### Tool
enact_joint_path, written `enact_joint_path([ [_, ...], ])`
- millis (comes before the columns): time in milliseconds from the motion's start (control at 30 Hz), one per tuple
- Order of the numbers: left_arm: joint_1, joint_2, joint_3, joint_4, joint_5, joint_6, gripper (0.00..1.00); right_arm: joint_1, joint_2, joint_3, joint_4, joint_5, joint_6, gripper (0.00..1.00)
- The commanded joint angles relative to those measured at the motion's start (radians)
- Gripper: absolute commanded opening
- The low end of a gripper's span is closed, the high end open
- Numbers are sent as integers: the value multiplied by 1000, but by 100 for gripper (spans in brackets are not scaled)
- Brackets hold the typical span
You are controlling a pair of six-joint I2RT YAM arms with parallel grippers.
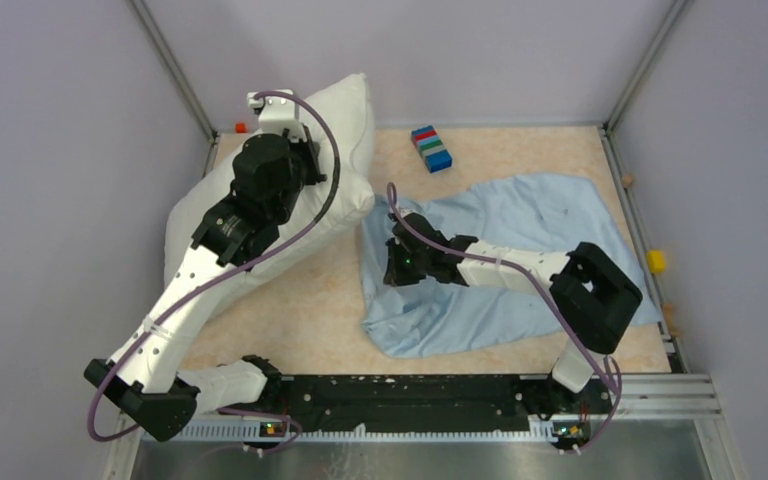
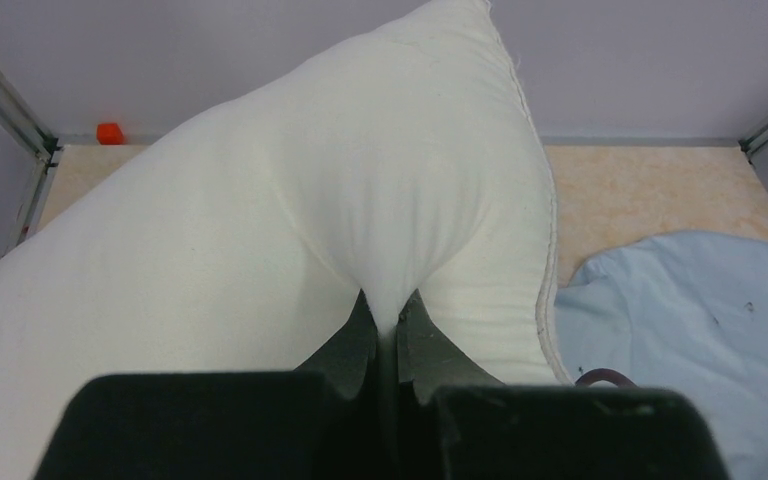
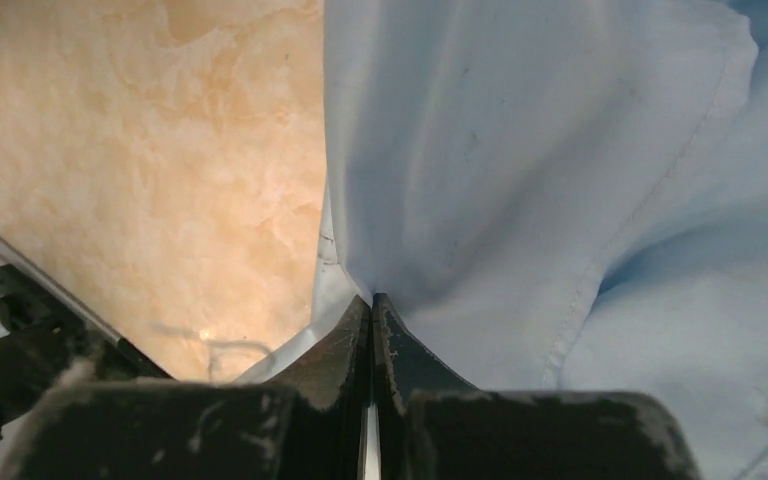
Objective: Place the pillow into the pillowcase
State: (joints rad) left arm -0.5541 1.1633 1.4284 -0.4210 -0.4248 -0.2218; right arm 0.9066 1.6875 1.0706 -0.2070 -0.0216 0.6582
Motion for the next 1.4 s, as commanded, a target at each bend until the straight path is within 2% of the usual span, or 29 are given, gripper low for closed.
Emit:
enact_joint_path([
  [0,8,-22,30,68,-7,1,0,17,10,29,167,-110,50,0],
  [67,8,-22,32,67,-1,-2,0,16,27,5,261,-163,87,2],
  [200,8,-16,36,59,11,-9,0,15,68,-26,409,-270,154,34],
  [233,8,-16,35,57,12,-11,0,16,67,-29,429,-280,160,39],
  [333,8,-18,33,54,12,-13,0,15,40,-21,420,-266,152,52],
  [400,8,-23,31,54,15,-11,0,11,8,-13,384,-243,135,56],
  [633,9,-65,-2,61,48,-7,0,-60,-151,-37,252,-167,86,60],
  [800,8,-87,-14,44,84,-9,0,-124,-241,-19,70,-37,2,62],
  [1000,8,-120,-63,51,262,4,0,-210,-212,-39,-13,13,-103,64],
  [1167,9,-166,-134,83,360,-11,0,-222,-119,-69,41,-9,-129,64],
  [1233,7,-178,-149,75,378,-14,0,-225,-82,-76,74,-18,-123,62],
  [1367,7,-210,-195,60,419,-14,0,-244,-15,-66,111,-20,-97,42],
])
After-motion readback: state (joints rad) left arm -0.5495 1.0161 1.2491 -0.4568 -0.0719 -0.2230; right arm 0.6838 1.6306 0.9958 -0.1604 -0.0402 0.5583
